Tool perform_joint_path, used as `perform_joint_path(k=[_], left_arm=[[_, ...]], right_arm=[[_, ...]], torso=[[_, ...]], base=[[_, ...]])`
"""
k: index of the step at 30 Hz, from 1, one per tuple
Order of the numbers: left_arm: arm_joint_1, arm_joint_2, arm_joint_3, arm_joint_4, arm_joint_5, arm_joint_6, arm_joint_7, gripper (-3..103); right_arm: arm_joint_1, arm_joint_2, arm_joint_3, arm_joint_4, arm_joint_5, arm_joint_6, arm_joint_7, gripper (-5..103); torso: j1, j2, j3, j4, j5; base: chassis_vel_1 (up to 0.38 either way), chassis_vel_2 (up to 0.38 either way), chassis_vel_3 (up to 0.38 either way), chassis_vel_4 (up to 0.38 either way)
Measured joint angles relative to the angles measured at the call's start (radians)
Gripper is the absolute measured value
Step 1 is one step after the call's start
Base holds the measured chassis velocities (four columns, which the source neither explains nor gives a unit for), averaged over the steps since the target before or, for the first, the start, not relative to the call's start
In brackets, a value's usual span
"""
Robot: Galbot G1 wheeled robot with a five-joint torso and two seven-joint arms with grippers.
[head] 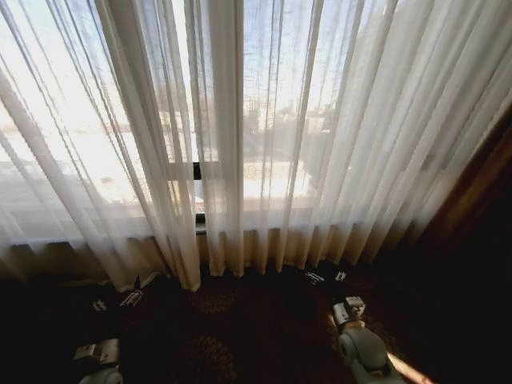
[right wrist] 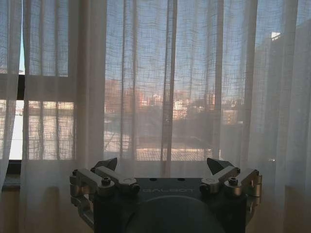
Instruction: Open the curtains by pulling them apart, changing their state from closed to fully open.
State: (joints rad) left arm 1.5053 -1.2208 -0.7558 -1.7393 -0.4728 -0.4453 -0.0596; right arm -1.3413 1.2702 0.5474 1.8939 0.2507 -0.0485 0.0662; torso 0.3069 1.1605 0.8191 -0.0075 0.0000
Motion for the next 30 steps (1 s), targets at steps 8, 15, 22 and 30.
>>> perform_joint_path(k=[8,15,22,30], left_arm=[[0.0,0.0,0.0,0.0,0.0,0.0,0.0,100],[0.0,0.0,0.0,0.0,0.0,0.0,0.0,100],[0.0,0.0,0.0,0.0,0.0,0.0,0.0,100],[0.0,0.0,0.0,0.0,0.0,0.0,0.0,100]], right_arm=[[0.006,-0.002,-0.001,-0.01,-0.003,0.004,-0.003,100],[0.024,-0.009,-0.002,-0.034,0.001,0.011,-0.004,100],[0.038,-0.01,-0.007,-0.048,0.003,0.012,-0.006,100],[0.052,-0.011,-0.008,-0.07,0.005,0.014,-0.007,100]], torso=[[0.0,0.0,0.0,0.0,0.0],[0.0,0.0,0.0,0.0,0.0],[0.0,0.0,0.0,0.0,-0.0002],[0.0,0.0,0.0,0.0,-0.0002]], base=[[0.0,0.0,0.0,0.0],[-0.005,0.025,0.01,-0.037],[-0.037,0.189,0.039,-0.203],[-0.14,0.349,0.139,-0.35]])
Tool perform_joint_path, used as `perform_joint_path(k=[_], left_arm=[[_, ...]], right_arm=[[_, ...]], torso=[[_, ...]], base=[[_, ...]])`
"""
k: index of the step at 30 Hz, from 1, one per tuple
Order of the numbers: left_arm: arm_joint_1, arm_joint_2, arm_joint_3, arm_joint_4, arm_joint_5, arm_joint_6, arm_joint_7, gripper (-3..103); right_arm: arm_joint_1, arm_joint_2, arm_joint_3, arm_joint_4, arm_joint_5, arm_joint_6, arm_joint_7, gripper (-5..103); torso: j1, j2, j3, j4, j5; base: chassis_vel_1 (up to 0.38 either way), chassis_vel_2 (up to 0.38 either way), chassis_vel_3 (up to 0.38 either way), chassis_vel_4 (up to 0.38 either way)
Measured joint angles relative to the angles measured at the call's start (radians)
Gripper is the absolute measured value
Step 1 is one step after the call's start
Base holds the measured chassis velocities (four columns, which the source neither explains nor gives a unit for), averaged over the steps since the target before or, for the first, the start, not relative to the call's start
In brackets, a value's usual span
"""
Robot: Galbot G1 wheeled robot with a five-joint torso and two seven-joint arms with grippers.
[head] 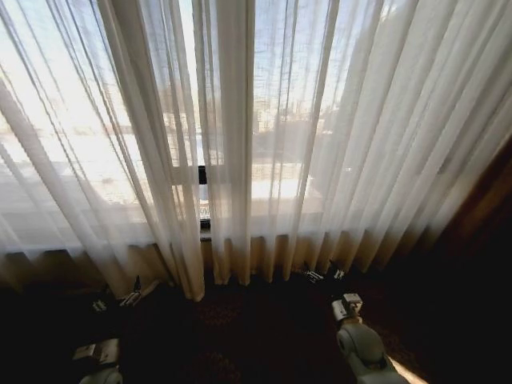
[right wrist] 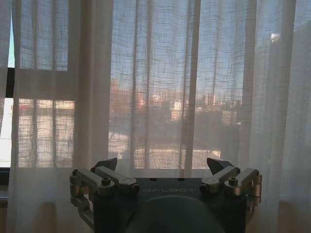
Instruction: Open the curtains by pulling them apart, changing their state from closed to fully open.
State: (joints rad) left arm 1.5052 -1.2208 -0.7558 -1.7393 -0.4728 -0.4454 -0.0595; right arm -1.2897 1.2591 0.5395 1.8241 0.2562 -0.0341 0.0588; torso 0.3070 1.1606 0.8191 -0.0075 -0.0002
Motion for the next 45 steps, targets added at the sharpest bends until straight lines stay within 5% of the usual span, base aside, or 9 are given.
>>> perform_joint_path(k=[28,45], left_arm=[[0.0,0.0,0.0,0.0,0.0,0.0,0.0,100],[0.0,0.0,0.0,0.0,0.0,0.0,0.0,100]], right_arm=[[0.053,0.003,-0.007,-0.09,0.006,0.066,-0.009,100],[0.279,0.017,-0.152,-0.326,-0.053,0.133,0.052,100]], torso=[[0.001,-0.001,0.0,-0.0001,0.0001],[0.001,-0.001,0.0,0.0,0.0003]], base=[[-0.308,0.329,0.313,-0.327],[0.009,-0.008,-0.011,0.007]])
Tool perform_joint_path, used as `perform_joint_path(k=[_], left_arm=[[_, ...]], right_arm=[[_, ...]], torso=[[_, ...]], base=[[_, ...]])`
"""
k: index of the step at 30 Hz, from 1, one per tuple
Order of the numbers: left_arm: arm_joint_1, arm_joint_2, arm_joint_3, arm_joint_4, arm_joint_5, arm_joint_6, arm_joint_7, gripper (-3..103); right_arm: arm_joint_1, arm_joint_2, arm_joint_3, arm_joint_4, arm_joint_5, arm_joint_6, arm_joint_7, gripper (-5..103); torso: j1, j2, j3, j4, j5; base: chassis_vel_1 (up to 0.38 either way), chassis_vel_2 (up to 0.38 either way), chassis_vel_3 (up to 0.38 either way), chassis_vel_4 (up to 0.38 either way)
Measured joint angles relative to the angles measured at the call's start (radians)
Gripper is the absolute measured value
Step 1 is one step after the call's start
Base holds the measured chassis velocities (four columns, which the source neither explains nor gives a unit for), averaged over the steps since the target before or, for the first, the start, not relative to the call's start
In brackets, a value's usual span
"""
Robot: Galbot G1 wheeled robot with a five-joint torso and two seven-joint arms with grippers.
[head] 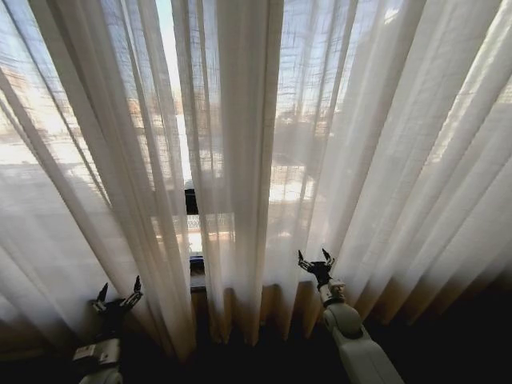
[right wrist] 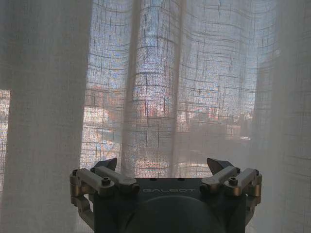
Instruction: Open the curtains by pulling them apart, changing their state from closed to fully open.
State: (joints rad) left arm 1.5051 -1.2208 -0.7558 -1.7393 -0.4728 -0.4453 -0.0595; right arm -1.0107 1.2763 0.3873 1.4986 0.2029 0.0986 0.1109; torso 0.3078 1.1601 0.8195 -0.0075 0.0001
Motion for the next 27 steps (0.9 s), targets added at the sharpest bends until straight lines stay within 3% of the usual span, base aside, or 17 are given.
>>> perform_joint_path(k=[19,22,24,27], left_arm=[[0.0,0.0,0.0,0.0,0.0,0.0,0.0,100],[0.0,0.0,0.0,0.0,0.0,0.0,0.0,100],[0.0,0.0,0.0,0.0,0.0,0.0,0.0,100],[0.0,0.0,0.0,0.0,0.0,0.0,0.0,100]], right_arm=[[0.187,0.001,-0.029,-0.214,0.012,0.027,0.024,101],[0.198,0.001,-0.029,-0.225,0.012,0.035,0.014,86],[0.199,0.001,-0.03,-0.225,0.011,0.036,0.013,86],[0.197,0.001,-0.033,-0.223,0.011,0.038,0.009,71]], torso=[[-0.001,0.0,0.0,-0.0001,-0.0001],[-0.001,0.0,0.0,0.0,-0.0002],[-0.001,0.0,0.0,0.0,-0.0002],[-0.001,0.0,0.0,0.0,-0.0001]], base=[[0.0,0.0,0.0,0.0],[0.0,0.0,0.0,0.0],[0.0,0.0,0.0,0.0],[0.0,0.0,0.0,0.0]])
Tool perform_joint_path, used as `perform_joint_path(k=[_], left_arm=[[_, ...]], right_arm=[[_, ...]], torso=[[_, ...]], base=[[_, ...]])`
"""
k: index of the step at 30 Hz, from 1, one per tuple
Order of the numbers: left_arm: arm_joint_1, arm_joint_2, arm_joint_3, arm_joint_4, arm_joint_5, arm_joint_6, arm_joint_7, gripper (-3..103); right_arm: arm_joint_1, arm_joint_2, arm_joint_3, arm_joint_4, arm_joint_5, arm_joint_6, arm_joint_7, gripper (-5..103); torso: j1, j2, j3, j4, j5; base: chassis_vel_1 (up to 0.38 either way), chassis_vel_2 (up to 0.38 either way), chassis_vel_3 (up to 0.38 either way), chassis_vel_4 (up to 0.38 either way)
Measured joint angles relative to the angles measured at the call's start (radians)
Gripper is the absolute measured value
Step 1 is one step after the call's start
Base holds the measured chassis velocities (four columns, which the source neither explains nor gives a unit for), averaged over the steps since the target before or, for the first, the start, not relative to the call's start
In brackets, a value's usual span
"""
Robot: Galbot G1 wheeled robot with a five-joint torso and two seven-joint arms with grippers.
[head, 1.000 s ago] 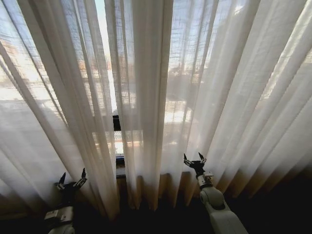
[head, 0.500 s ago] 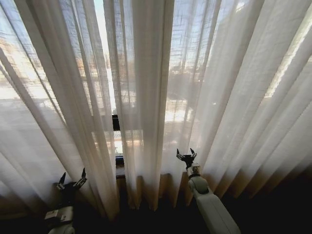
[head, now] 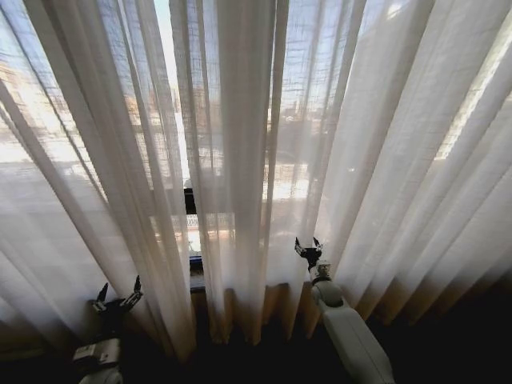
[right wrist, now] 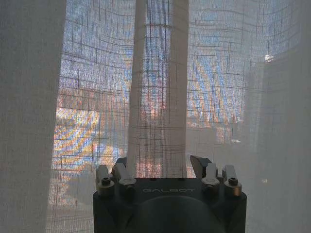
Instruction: Open the curtains by pulling them apart, changing their state from closed to fully open.
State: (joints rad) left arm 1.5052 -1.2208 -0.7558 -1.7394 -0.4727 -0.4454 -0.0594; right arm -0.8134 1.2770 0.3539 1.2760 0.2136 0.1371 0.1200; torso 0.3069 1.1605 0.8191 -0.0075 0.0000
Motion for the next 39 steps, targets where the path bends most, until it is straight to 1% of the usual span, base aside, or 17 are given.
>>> perform_joint_path(k=[1,3,5,6,10,12,14,15,18,19,28,31,34,39], left_arm=[[0.0,0.0,0.0,0.0,0.0,0.0,0.0,100],[0.0,0.0,0.0,0.0,0.0,0.0,0.0,100],[0.0,0.0,0.0,0.0,0.0,0.0,0.0,100],[0.0,0.0,0.0,0.0,0.0,0.0,0.0,100],[0.0,0.0,0.0,0.0,0.0,0.0,0.0,100],[0.0,0.0,0.0,0.0,0.0,0.0,0.0,100],[0.0,0.0,0.0,0.0,0.0,0.0,0.0,100],[0.0,0.0,0.0,0.0,0.0,0.0,0.0,100],[0.0,0.0,0.0,0.0,0.0,0.0,0.0,100],[0.0,0.0,0.0,0.0,0.0,0.0,0.0,100],[0.0,0.0,0.0,0.0,0.0,0.0,0.0,100],[0.0,0.0,0.0,0.0,0.0,0.0,0.0,100],[0.0,0.0,0.0,0.0,0.0,0.0,0.0,100],[0.0,0.0,0.0,0.0,0.0,0.0,0.0,100]], right_arm=[[-0.002,0.0,-0.001,0.0,-0.002,0.002,-0.002,65],[-0.003,-0.001,-0.002,0.0,-0.004,0.003,-0.004,65],[-0.006,-0.001,-0.002,0.0,-0.007,0.006,-0.009,54],[-0.006,-0.001,-0.002,0.0,-0.007,0.006,-0.009,54],[-0.014,0.001,-0.003,0.003,-0.009,0.008,-0.011,33],[-0.016,0.001,-0.003,0.004,-0.009,0.008,-0.011,33],[-0.021,0.001,-0.003,0.006,-0.01,0.01,-0.012,21],[-0.021,0.001,-0.003,0.006,-0.01,0.01,-0.012,21],[-0.029,-0.002,0.0,0.012,-0.009,0.016,-0.016,5],[-0.03,-0.002,0.0,0.013,-0.009,0.018,-0.017,2],[-0.042,0.002,0.011,0.013,0.002,0.055,-0.041,0],[-0.045,0.006,0.021,0.01,-0.013,0.074,-0.056,0],[-0.055,0.007,0.029,0.009,-0.022,0.088,-0.09,0],[-0.062,0.001,0.034,0.011,-0.001,0.09,-0.123,0]], torso=[[0.0,0.0,0.0,0.0,0.0],[0.0,0.0,0.0,-0.0001,0.0],[0.0,0.0,0.0,0.0,0.0],[0.0,0.0,0.0,0.0,0.0],[0.0,0.0,0.0,0.0,0.0],[0.0,0.0,0.0,0.0,0.0],[0.0,0.0,0.0,0.0,0.0],[0.0,0.0,0.0,0.0,0.0],[0.0,0.0,0.0,0.0,0.0],[0.0,0.0,0.0,0.0,0.0],[0.0,0.0,0.0,0.0001,0.0],[0.0,0.0,0.0,0.0,0.0],[0.0,0.0,0.0,-0.0001,0.0],[0.0,0.0,0.0,0.0,0.0]], base=[[0.0,0.0,0.0,0.0],[0.0,0.0,0.0,0.0],[0.0,0.0,0.0,0.0],[0.0,0.0,0.0,0.0],[0.0,0.0,0.0,0.0],[0.0,0.0,0.0,0.0],[0.0,0.0,0.0,0.0],[0.0,0.0,0.0,0.0],[0.0,0.0,0.0,0.0],[0.0,0.0,0.0,0.0],[0.0,0.0,0.0,0.0],[0.0,0.0,0.0,0.0],[0.0,0.0,0.0,0.0],[0.0,0.0,0.0,0.0]])
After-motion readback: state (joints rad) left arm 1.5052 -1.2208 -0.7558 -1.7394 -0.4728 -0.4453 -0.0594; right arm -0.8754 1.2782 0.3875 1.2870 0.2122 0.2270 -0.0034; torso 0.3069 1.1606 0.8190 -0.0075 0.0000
